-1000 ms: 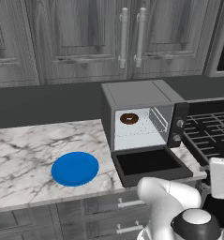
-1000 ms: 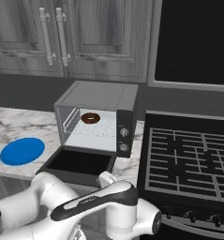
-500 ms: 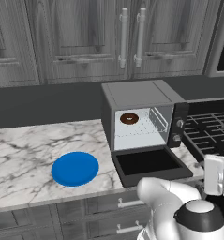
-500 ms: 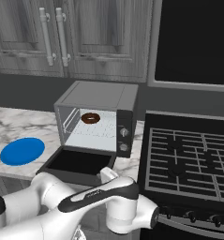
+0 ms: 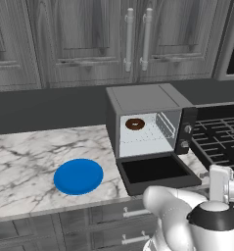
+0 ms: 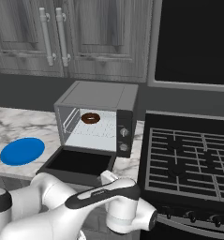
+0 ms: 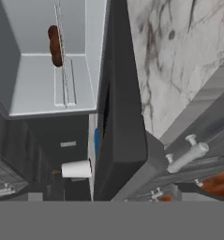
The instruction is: Pick up the bagel from the plate, place it on the toaster oven rack, close the door, and set the timer.
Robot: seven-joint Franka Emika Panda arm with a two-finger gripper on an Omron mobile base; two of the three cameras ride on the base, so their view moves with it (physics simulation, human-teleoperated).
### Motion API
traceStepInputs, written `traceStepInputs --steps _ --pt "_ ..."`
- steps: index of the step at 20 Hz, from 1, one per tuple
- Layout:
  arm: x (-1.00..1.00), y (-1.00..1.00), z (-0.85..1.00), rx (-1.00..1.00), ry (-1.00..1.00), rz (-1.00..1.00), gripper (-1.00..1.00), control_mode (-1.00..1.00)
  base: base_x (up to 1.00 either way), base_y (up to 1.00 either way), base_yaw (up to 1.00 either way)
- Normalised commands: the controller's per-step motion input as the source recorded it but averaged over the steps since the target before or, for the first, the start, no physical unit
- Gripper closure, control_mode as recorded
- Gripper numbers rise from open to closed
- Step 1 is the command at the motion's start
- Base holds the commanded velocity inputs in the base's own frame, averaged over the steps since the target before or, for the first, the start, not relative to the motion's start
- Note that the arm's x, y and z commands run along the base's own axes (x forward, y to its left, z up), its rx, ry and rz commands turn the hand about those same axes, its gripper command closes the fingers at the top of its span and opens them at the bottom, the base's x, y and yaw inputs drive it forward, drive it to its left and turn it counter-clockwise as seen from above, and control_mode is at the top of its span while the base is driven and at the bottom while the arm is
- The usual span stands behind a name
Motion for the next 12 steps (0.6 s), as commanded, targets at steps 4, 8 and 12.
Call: traceStepInputs --steps 4,8,12 --pt "0.15 0.00 -0.06 0.02 0.00 0.00 -1.00 -1.00 0.00 0.00 0.00" --pt "0.19 0.00 0.00 0.03 0.00 0.00 -1.00 -1.00 0.00 0.00 0.00" --pt "0.24 0.00 0.00 0.04 0.00 0.00 -1.00 -1.00 0.00 0.00 0.00"
